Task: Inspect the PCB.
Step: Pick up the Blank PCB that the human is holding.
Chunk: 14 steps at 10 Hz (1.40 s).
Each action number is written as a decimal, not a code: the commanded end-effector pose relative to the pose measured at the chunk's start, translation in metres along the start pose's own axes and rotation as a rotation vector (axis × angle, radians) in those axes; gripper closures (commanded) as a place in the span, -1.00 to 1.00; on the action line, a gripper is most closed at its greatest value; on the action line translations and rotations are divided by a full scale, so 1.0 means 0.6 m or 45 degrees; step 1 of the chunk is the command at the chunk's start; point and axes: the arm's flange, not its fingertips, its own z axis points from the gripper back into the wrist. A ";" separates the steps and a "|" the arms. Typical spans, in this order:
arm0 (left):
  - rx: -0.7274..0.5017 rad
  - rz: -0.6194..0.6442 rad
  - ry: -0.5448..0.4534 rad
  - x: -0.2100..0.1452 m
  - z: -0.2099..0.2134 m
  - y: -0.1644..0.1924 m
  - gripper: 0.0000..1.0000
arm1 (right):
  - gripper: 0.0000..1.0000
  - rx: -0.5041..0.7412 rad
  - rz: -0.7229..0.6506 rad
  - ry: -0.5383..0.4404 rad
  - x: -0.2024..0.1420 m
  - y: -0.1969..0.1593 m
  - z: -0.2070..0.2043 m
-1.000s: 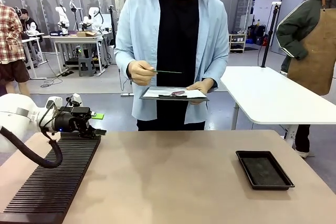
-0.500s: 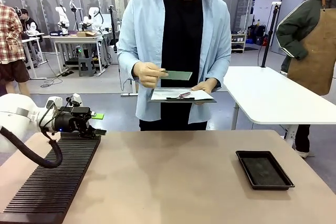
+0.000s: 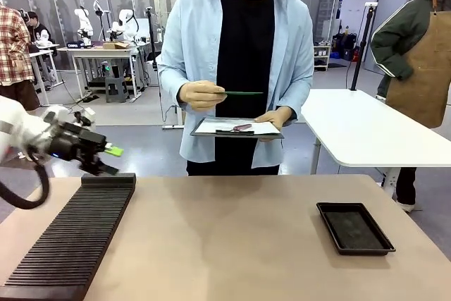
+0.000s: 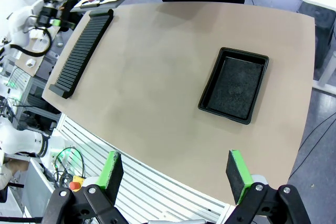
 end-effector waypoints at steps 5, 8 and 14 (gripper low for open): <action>0.779 -0.143 0.210 -0.152 0.144 -0.262 -1.00 | -1.00 0.017 0.011 -0.003 0.000 0.001 0.002; 0.972 -0.237 0.112 -0.239 0.172 -0.320 -1.00 | -1.00 0.017 0.011 -0.003 0.000 0.001 0.002; 0.994 -0.372 -0.209 -0.330 0.206 -0.330 -1.00 | -1.00 0.017 0.011 -0.003 0.000 0.001 0.002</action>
